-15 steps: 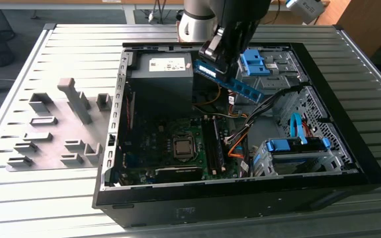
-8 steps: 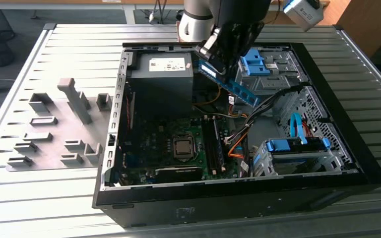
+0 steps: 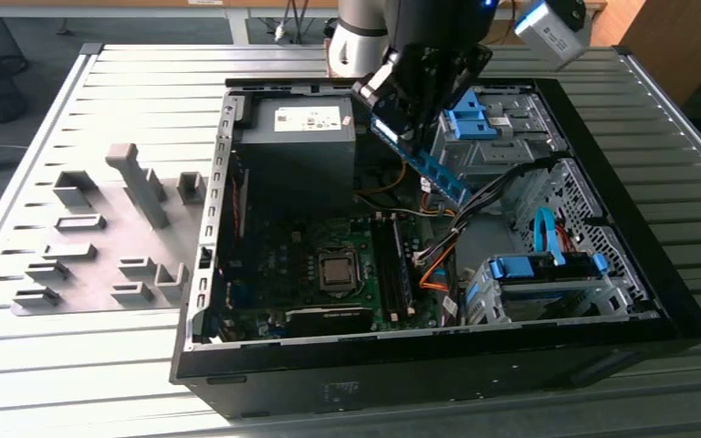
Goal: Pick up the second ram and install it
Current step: 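Insert the second ram into the second slot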
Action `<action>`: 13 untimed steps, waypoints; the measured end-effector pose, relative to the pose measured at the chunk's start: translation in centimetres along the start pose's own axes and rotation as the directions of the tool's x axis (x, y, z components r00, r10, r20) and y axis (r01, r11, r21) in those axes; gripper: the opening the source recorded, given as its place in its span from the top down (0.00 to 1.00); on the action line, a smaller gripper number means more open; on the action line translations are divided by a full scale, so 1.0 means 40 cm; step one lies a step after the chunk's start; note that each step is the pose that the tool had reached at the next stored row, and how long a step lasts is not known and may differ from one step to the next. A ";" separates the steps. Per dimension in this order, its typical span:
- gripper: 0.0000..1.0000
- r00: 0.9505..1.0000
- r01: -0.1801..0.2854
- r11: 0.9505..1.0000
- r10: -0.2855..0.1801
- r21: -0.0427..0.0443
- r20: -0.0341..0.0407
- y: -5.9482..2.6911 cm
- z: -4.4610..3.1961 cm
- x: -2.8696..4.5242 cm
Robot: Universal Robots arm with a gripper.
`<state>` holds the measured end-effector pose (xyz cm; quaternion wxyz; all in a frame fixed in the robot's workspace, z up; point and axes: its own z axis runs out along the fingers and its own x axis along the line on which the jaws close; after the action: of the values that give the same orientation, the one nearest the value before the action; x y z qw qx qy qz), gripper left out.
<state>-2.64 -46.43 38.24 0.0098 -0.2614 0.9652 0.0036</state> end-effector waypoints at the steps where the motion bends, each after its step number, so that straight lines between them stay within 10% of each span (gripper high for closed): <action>1: 0.86 1.000 -0.018 1.000 0.018 0.000 0.000 0.000 0.001 0.000; 13: 0.86 0.959 -0.284 0.959 0.284 0.007 0.001 0.000 0.030 0.001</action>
<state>-2.64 -46.43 37.05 0.0101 -0.1203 0.9927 0.0015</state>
